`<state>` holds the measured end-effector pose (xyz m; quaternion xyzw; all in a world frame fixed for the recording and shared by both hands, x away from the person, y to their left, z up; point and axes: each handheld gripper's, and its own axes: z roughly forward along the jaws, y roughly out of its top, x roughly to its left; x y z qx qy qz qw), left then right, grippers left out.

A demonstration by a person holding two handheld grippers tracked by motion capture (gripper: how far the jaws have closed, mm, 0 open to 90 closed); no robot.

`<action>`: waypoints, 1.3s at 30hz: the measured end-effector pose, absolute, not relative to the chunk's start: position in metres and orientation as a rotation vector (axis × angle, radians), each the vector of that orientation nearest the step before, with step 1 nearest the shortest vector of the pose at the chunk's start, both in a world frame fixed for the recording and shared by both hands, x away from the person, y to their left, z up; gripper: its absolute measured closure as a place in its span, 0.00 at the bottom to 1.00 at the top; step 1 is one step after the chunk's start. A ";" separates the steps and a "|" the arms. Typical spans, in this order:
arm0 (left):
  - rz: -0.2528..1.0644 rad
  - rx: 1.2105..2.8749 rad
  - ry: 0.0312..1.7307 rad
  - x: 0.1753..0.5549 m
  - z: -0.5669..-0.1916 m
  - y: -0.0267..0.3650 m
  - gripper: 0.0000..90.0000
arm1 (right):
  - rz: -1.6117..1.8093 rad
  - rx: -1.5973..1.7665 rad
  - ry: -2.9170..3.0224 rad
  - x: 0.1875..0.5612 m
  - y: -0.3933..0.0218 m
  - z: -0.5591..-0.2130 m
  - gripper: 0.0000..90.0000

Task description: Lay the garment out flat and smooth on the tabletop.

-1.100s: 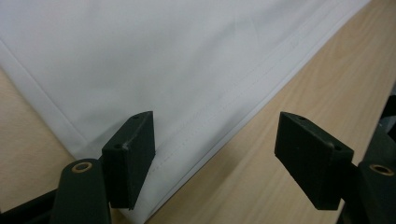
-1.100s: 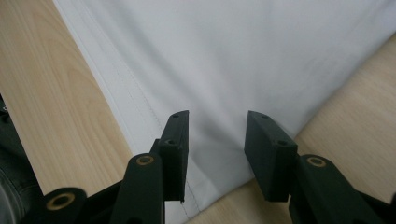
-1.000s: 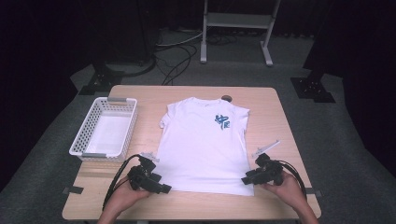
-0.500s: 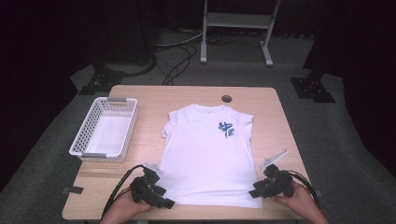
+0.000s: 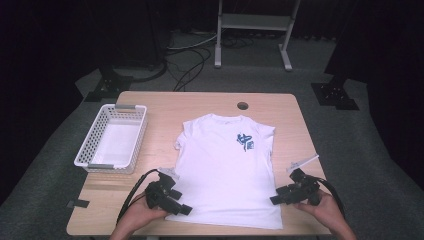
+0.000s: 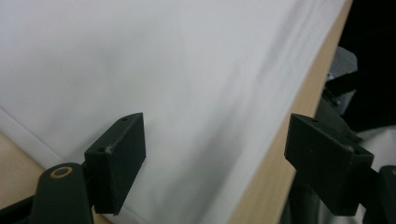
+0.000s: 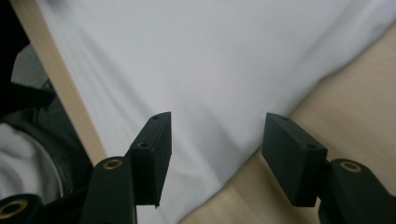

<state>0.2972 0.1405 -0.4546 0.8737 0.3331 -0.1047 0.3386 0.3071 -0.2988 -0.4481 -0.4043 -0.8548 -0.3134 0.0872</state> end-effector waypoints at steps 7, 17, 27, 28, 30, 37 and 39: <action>-0.185 2.230 0.858 0.315 -0.457 0.132 0.20 | -1.034 -1.349 -2.461 0.332 -0.311 -0.449 0.44; 0.083 2.226 0.820 0.330 -0.468 0.126 0.18 | -1.148 -1.538 -2.359 0.376 -0.322 -0.448 0.39; 0.209 2.296 0.724 0.323 -0.473 0.118 0.18 | -1.191 -1.728 -2.264 0.427 -0.325 -0.446 0.38; 0.215 2.298 0.720 0.323 -0.473 0.118 0.18 | -1.189 -1.736 -2.260 0.431 -0.324 -0.446 0.38; 0.225 2.298 0.715 0.321 -0.474 0.118 0.18 | -1.177 -1.753 -2.244 0.440 -0.322 -0.448 0.38; 0.277 2.324 0.685 0.318 -0.475 0.116 0.18 | -1.200 -1.856 -2.175 0.458 -0.324 -0.454 0.40; 0.285 2.322 0.682 0.316 -0.476 0.116 0.17 | -1.195 -1.868 -2.180 0.461 -0.323 -0.455 0.40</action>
